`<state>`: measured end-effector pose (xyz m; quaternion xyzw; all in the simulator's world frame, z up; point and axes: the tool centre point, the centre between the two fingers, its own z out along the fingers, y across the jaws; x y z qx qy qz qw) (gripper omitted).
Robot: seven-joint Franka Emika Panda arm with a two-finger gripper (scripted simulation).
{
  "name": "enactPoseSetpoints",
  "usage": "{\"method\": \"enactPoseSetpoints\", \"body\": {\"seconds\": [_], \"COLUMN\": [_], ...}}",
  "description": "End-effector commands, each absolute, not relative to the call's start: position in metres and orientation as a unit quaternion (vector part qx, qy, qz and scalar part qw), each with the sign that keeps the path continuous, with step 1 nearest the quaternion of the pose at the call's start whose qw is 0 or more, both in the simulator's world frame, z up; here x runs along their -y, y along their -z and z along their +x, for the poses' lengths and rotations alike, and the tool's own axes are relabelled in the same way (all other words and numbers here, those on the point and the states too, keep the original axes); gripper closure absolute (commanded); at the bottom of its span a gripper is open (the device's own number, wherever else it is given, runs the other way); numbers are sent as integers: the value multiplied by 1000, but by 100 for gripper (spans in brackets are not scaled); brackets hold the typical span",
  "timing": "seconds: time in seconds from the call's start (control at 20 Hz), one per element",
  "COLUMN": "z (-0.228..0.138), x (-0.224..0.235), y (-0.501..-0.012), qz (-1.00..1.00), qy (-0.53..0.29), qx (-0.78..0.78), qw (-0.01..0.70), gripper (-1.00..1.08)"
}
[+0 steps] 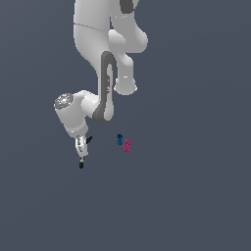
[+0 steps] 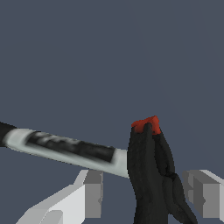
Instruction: Pick up a designated object from a clutter of objects.
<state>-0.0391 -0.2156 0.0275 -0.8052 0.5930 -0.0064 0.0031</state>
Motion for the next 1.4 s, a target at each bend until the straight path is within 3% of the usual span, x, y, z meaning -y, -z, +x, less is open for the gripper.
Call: {"method": "enactPoseSetpoints", "body": {"seconds": [0.0, 0.7, 1.35], "z": [-45, -36, -23], "x": [216, 192, 108], "y": [-21, -55, -155], "qz": [-804, -805, -804], "qy": [0, 6, 5], "qx": [-594, -593, -594], "qw": [0, 3, 2], "gripper": [108, 108, 108]}}
